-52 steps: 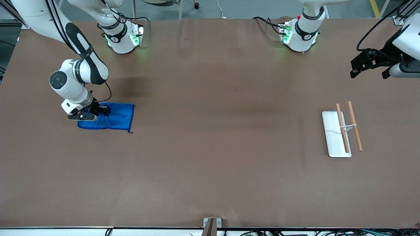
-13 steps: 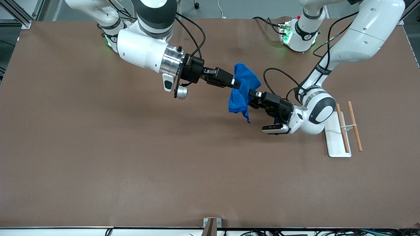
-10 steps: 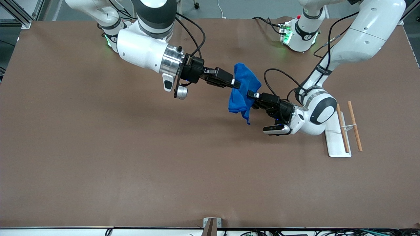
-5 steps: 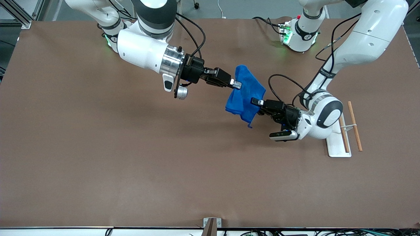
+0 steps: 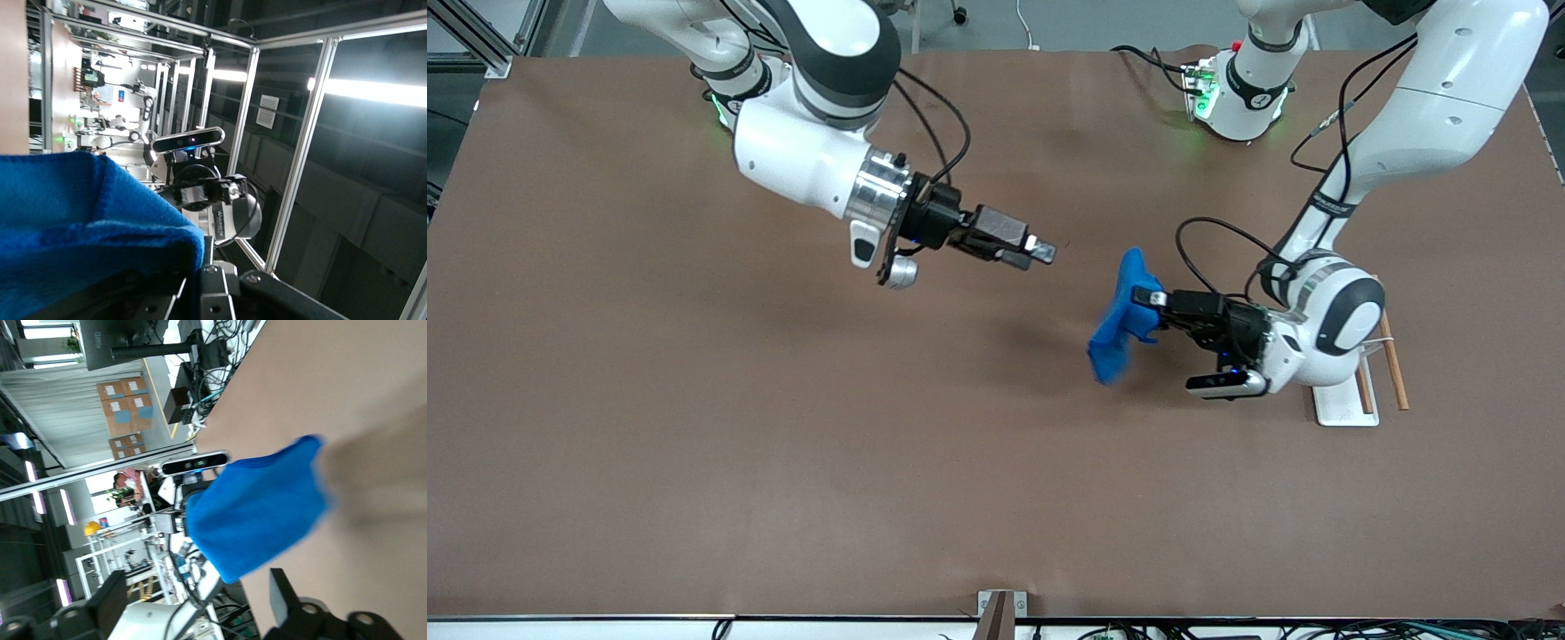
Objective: Right arm passes towel to left arm to hang
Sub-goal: 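Open the right gripper and withdraw while the left gripper pulls the towel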
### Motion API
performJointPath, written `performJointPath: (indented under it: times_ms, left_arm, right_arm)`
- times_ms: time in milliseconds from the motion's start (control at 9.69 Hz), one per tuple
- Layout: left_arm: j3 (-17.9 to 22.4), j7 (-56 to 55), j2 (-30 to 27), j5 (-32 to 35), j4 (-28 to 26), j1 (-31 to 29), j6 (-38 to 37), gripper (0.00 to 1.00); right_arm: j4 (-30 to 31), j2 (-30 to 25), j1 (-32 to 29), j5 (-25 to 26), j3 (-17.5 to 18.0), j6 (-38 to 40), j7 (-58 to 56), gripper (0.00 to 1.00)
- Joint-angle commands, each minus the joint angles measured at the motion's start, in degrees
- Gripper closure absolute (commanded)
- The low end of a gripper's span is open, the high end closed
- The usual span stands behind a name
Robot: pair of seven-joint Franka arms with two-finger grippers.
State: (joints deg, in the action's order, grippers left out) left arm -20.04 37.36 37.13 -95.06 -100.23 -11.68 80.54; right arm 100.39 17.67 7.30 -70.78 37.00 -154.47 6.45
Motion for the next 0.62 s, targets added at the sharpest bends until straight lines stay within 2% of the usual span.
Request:
performJointPath:
  times_ms: [0, 103, 206, 413, 516]
  left_arm:
    - [1.9, -7.6, -3.6, 5.2, 1.3, -0.4, 6.2, 1.00]
    - [1.9, -12.6, -5.6, 8.7, 2.1, -0.5, 10.0, 1.00]
    - [2.0, -18.4, -8.1, 13.9, 2.8, -0.4, 14.4, 1.00]
    - [1.7, -32.9, -13.8, 28.6, 2.8, 0.2, 21.5, 1.00]
    - [1.4, -39.1, -15.8, 38.4, 3.3, 0.1, 22.4, 1.00]
  right_arm:
    - [5.8, -3.3, -6.1, 9.5, 0.0, 6.3, 0.1, 0.00]
    - [8.1, -3.9, -8.8, 16.0, -0.6, 7.4, 0.1, 0.00]
    - [9.1, -4.0, -10.4, 22.3, -2.7, 10.7, 0.3, 0.00]
    - [11.7, -6.0, -10.6, 29.7, -8.3, 13.9, 0.6, 0.00]
    - [12.5, -7.4, -10.6, 35.8, -12.7, 16.6, 0.6, 0.00]
